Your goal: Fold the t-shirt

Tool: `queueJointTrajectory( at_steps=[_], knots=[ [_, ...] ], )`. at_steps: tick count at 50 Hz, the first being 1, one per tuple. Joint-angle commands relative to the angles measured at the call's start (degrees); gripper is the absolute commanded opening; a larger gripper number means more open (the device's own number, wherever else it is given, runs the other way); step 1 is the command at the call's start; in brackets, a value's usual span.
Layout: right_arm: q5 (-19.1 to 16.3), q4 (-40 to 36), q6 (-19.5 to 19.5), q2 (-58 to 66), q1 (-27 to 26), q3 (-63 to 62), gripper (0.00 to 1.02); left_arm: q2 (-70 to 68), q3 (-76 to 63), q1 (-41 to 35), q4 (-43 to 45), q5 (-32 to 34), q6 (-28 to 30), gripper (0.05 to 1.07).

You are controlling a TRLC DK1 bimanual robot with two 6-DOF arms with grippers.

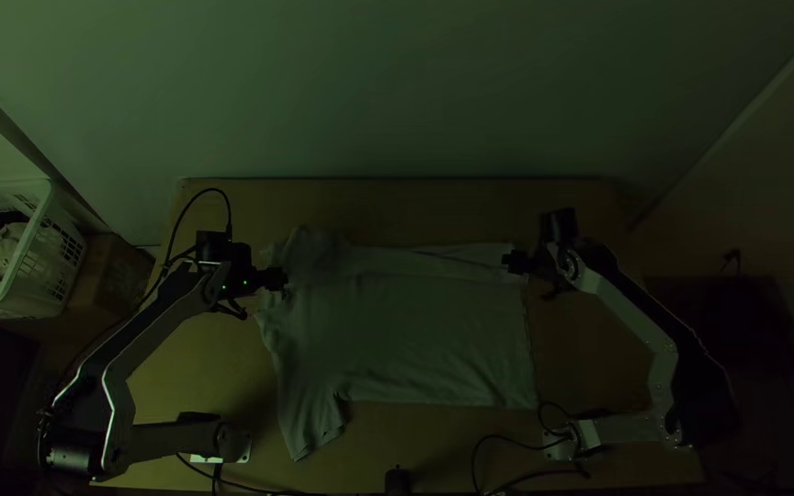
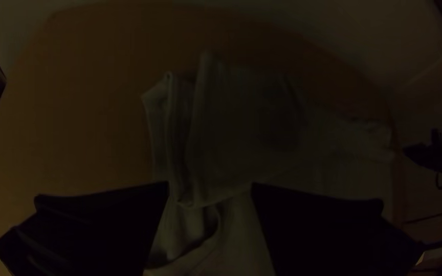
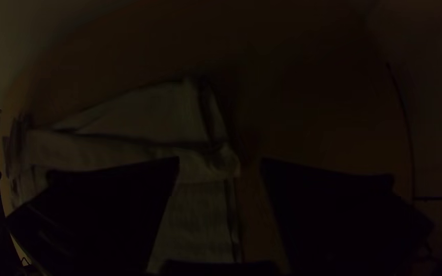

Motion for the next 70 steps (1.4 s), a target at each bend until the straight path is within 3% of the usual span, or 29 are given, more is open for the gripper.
queueJointTrajectory(
  at_steps=[1,14,22,33,41,47,53,56,70],
  knots=[
    [0.22,-0.92,-1.33,-5.40,-0.82,-2.08,0.99,-5.76,-0.23,1.09,-2.38,0.86,1.52,1.03],
    [-1.19,-2.41,-1.25,-18.15,-1.08,-6.21,0.98,-14.46,3.55,-0.84,-17.76,0.86,7.24,1.03],
    [-1.19,-3.46,2.53,-24.30,-0.73,-6.83,0.98,-19.82,3.11,-5.59,-26.81,0.86,8.20,1.03],
    [-1.19,-13.66,7.10,-25.26,-1.00,-3.75,0.98,-22.20,2.15,-6.91,-37.80,0.86,7.94,1.01],
    [-2.95,-21.04,6.93,-26.58,-0.47,-3.31,0.98,-24.39,-0.67,-9.28,-48.61,1.65,6.36,1.02],
    [-5.41,-26.84,6.93,-28.25,1.73,-3.31,0.98,-25.45,-3.13,-11.39,-51.42,1.56,6.18,1.02],
    [-5.67,-31.59,6.22,-29.75,4.98,-5.07,0.98,-25.36,-5.94,-13.68,-53.00,1.47,5.13,1.02],
    [-9.19,-33.96,5.79,-29.92,5.42,-5.51,0.98,-24.66,-7.08,-13.85,-52.91,1.47,4.42,1.02],
    [-12.18,-38.09,2.45,-29.66,5.95,-8.67,0.95,-16.92,-8.58,-16.84,-50.01,1.74,3.02,1.02]
  ],
)
